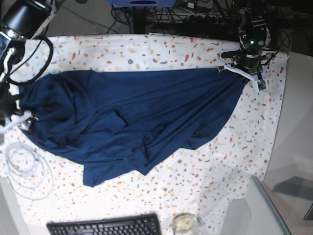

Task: Layout the t-shirt on the table in an organized manner, then fold the t-shirt properly
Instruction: 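Drag the held fabric with the right gripper away from the left gripper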

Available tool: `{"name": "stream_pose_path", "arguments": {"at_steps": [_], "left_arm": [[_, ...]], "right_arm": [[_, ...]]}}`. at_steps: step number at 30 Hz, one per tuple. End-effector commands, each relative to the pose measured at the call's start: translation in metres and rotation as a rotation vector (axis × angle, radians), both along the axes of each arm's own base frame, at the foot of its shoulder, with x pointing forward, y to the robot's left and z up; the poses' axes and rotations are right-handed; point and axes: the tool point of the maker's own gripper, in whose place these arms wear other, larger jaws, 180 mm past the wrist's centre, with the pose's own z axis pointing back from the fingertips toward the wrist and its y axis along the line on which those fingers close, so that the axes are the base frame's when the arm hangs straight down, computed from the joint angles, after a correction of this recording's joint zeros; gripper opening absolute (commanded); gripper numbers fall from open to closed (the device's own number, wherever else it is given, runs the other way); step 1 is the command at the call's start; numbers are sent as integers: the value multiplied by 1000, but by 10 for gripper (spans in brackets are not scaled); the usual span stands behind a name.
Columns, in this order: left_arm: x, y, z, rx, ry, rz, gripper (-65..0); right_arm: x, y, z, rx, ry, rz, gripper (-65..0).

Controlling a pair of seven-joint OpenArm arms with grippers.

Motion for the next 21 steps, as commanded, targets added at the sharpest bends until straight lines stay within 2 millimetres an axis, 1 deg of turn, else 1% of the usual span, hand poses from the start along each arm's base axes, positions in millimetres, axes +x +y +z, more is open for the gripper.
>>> {"name": "stream_pose_path", "arguments": {"at_steps": [1,4,5,7,9,12,15,18,19,20,21], "left_arm": [[6,6,10,24,-34,1,-650],[6,6,10,24,-34,-1,-650],[4,5,8,23,-28,-2,-650],[2,5,8,24,-26,-3,-650],[4,6,13,29,-36,-6,-650],[0,6,16,35,-40,-11,-650],[0,5,20,37,-47,-13,-650],[-1,5,18,36,-41,-12,-650],[-2,5,17,35,-40,-12,-650],[-2,5,17,35,-40,-12,-650],[-2,5,17,35,-40,-12,-650]], "right_arm": [[4,-10,7,11,-48,-40,-215],[-13,-14,-28,74,38,-70,-215],[-16,-21,-37,81,64,-76,-216],[-22,-26,-52,98,109,-81,-216],[-17,-32,-58,115,100,-94,-216],[-17,-37,-70,126,86,-108,-218],[-14,-42,-74,129,56,-121,-218],[-13,-48,-78,136,61,-129,-224],[-12,-49,-78,137,63,-130,-243],[-12,-50,-79,137,65,-130,-278],[-13,-50,-79,137,67,-131,-339]]}}
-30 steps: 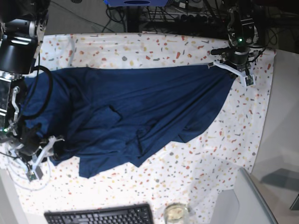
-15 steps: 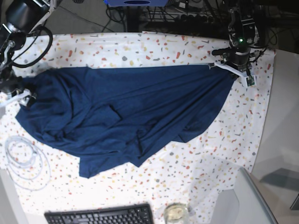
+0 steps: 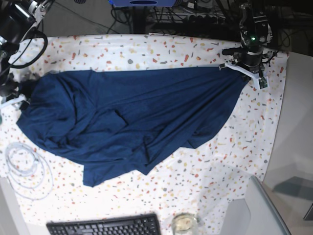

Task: Layout the t-shirt on the table in an organized manner, then fold the t-shirt properly
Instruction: 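Drag the held fabric with the right gripper away from the left gripper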

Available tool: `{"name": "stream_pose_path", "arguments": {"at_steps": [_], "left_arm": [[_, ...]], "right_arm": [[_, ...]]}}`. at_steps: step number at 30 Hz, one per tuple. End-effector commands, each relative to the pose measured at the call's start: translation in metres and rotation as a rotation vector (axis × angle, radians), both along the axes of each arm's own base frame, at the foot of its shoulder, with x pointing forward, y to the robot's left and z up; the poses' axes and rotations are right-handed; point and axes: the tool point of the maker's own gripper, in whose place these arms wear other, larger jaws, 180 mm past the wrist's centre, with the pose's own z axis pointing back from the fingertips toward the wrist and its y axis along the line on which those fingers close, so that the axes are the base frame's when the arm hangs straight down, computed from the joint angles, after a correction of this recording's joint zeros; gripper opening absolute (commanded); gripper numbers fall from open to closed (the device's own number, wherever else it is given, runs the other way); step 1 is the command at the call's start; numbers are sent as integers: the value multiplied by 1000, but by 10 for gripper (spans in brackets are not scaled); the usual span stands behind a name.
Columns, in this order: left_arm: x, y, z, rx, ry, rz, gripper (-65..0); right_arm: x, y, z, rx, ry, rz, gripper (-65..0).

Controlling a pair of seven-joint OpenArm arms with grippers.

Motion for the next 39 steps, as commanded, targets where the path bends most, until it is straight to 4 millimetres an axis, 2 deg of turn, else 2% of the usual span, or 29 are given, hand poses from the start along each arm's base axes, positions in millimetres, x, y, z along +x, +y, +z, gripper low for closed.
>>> {"name": "stream_pose_path", "arguments": {"at_steps": [1,2,3,4,7,9,14,17,22,27,32,39], "left_arm": [[4,5,8,20,-29,2,-650],[5,5,9,22,-32,1,-650],[5,6,10,23,-35,2,-650],[5,8,11,27,-37,5,-650],[5,11,12,32,-38,9,-650],[7,14,16,44,-45,3,-650],[7,13,29,58,-73,-9,-650],[7,12,37,66,-88,-17,-650],[4,11,43,70,-98,-19,-650],[-7,11,39,70,-75,-20,-650],[-26,10,28,66,-26,-19,-650],[-50,10,15,61,38,-18,-650]], "right_arm": [[12,-9,15,-25,-51,0,-411],[10,-10,14,-26,-48,-2,-491],[5,-12,12,-28,-40,-7,-599],[-1,-13,12,-36,-27,-3,-650],[-17,-19,22,-79,21,24,-626],[-26,-23,30,-113,46,40,-650],[-41,-27,49,-179,77,88,-650],[-47,-21,56,-199,105,173,-650],[-70,-34,65,-218,162,200,-650],[-91,-48,62,-217,201,176,-650],[-109,-46,40,-164,258,174,-650],[-117,-43,24,-127,255,168,-650]]}}
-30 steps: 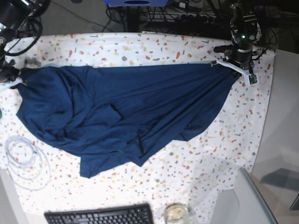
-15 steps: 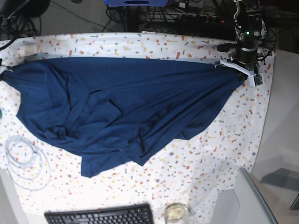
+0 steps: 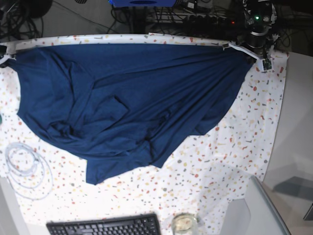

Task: Layout the t-shirt on the table in an organized manner, then fold the t-shirt properly
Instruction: 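Drag the held fabric with the right gripper away from the left gripper, then hold the shirt edge taut between both grippers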

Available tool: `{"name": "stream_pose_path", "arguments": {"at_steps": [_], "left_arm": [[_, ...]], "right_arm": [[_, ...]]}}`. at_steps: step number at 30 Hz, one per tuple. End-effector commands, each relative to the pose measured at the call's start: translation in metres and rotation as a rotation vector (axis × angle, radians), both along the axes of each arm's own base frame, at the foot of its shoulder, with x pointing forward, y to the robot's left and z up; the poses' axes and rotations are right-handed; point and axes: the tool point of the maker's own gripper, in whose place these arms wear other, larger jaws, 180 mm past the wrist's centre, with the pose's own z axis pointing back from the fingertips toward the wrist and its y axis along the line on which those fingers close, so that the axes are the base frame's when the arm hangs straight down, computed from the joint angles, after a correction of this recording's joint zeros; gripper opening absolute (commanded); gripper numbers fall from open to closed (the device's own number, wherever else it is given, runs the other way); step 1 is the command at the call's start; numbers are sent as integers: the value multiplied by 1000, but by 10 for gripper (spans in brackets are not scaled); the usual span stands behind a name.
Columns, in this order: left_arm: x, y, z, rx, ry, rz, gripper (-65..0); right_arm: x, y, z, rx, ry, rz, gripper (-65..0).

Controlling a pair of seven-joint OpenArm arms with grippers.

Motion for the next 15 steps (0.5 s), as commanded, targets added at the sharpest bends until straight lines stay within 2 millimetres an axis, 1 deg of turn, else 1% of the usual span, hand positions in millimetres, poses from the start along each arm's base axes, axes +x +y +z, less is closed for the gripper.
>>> {"name": "stream_pose_path", "arguments": {"at_steps": [1,4,7,8,9,12,13,15], "left_arm": [[1,5,3,19,-14,3,-650],[-7,6,-10,10,21,12,-650],[-8,3,-13,3,29,8,-650],[-9,1,-13,-2,29,12,-650],[-10,0,-14,-4,29,18,-650],[-10,-2,-15,-9,30,19,-650],[-10,-2,-15,-9,30,18,-650],[-9,-2,-15,-9,29,18,-650]], "right_arm": [[10,-14,12,-36,-34,8,-650],[12,-16,14,-40,-38,7,-642],[17,-20,24,-67,-62,8,-639],[19,-22,30,-83,-72,14,-626],[21,-22,35,-100,-84,21,-597],[24,-22,50,-147,-101,52,-453],[27,-17,54,-156,-114,67,-386],[38,-5,63,-179,-139,119,-278]]}}
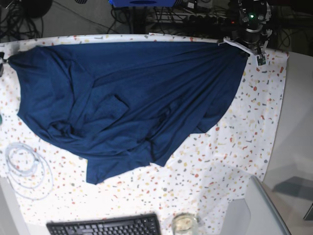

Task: Layout the t-shirt on the table in an organized manner, then fold the t-shirt properly
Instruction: 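Hold the shirt edge taut between both grippers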

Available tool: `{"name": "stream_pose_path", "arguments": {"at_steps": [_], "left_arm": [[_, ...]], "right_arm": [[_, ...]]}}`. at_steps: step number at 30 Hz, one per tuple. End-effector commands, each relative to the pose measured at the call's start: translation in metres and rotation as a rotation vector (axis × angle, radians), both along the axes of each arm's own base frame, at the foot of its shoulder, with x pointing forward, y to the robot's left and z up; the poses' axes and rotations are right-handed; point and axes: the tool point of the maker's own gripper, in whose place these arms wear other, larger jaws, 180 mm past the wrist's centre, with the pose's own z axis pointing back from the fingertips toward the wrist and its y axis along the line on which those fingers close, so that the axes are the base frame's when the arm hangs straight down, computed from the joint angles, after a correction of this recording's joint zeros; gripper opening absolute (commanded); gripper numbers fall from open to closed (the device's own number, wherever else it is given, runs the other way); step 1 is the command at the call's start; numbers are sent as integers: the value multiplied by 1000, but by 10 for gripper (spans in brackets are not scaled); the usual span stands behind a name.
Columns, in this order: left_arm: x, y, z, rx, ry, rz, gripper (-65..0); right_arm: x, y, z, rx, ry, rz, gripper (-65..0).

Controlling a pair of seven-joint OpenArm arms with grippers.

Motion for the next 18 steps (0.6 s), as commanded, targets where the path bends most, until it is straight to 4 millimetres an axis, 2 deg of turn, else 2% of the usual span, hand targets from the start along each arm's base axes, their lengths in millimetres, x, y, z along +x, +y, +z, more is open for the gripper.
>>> {"name": "stream_pose_path", "arguments": {"at_steps": [1,2,5,8,9,14,18], "left_arm": [[3,5,6,22,-21,-1,-650],[3,5,6,22,-21,-1,-650],[3,5,6,22,-21,-1,-650],[7,5,7,22,-30,-2,-650],[9,5,8,22,-35,-2,-650],[11,5,9,22,-39,-3,-650],[11,5,9,22,-39,-3,-650]], "right_arm": [[15,4,16,-31,-56,52,-243],[20,14,18,-38,-52,98,-222],[38,61,13,-25,-35,278,-216],[55,105,-3,26,-6,426,-212],[60,114,-8,44,1,448,-212],[78,118,-26,109,18,425,-212],[78,115,-38,136,50,407,-212]]}}
